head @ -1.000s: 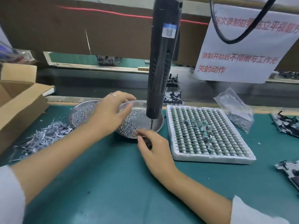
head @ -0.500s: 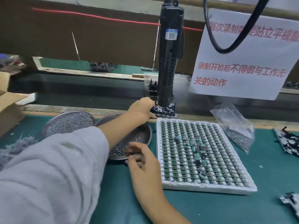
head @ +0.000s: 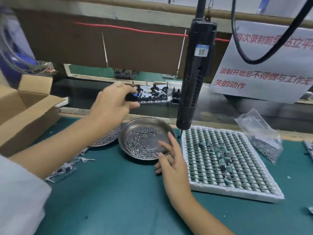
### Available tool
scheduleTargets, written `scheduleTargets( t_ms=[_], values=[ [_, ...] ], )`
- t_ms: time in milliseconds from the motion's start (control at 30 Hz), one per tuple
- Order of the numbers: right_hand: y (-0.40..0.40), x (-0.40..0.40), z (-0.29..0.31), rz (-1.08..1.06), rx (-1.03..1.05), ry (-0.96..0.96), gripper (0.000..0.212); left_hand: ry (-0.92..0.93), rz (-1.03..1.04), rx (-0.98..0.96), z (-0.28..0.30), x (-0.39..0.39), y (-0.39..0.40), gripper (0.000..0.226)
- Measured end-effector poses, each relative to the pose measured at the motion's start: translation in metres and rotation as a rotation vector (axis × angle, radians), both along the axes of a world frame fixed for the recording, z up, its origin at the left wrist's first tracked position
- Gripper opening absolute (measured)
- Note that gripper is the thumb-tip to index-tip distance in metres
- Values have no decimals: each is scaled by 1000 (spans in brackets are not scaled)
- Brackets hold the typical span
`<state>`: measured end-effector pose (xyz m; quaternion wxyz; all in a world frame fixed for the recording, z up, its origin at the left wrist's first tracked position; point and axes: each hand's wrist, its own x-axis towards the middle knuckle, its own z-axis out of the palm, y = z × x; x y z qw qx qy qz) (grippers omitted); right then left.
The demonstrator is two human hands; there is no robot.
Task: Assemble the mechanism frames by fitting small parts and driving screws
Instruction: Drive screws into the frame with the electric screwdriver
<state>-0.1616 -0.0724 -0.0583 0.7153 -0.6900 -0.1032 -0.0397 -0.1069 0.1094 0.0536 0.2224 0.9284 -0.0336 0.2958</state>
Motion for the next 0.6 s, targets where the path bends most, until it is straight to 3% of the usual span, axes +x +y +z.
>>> scheduleTargets(
  t_ms=[334,601],
  values=[
    [3,-12,4,-31,22,-77,42,-28,-165,158,-59,-153,36,37],
    [-1,-24,7,-40,-178,-240,30,29,-383,393,-101,-172,31,41]
  ],
)
